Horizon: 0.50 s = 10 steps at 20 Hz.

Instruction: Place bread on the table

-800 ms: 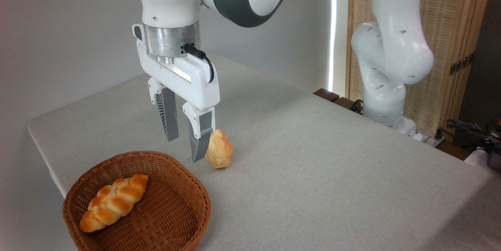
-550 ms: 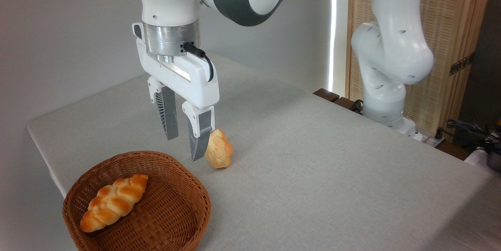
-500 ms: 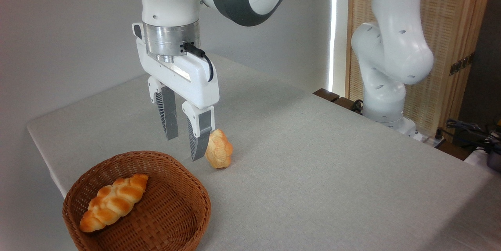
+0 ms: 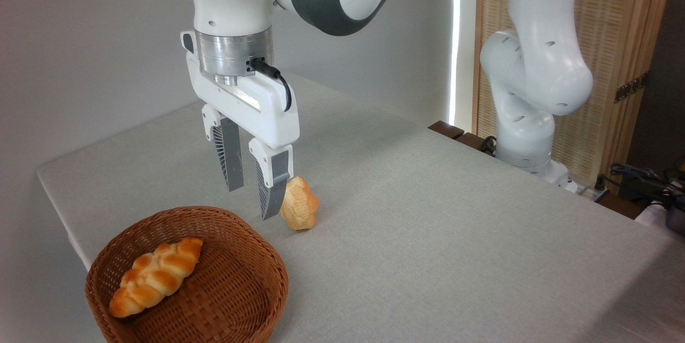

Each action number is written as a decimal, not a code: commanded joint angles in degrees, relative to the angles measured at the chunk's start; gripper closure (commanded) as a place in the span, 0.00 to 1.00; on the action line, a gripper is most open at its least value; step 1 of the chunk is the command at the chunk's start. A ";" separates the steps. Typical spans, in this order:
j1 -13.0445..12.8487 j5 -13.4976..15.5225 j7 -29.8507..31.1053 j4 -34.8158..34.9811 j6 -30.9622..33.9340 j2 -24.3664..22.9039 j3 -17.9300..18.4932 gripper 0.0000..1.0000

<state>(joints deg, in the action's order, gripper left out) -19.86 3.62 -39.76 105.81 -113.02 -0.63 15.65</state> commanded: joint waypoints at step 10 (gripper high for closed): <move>-0.27 0.16 0.30 -0.26 0.44 -0.51 0.70 0.00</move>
<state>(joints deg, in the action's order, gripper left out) -19.83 3.62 -39.76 105.81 -113.02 -0.63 15.85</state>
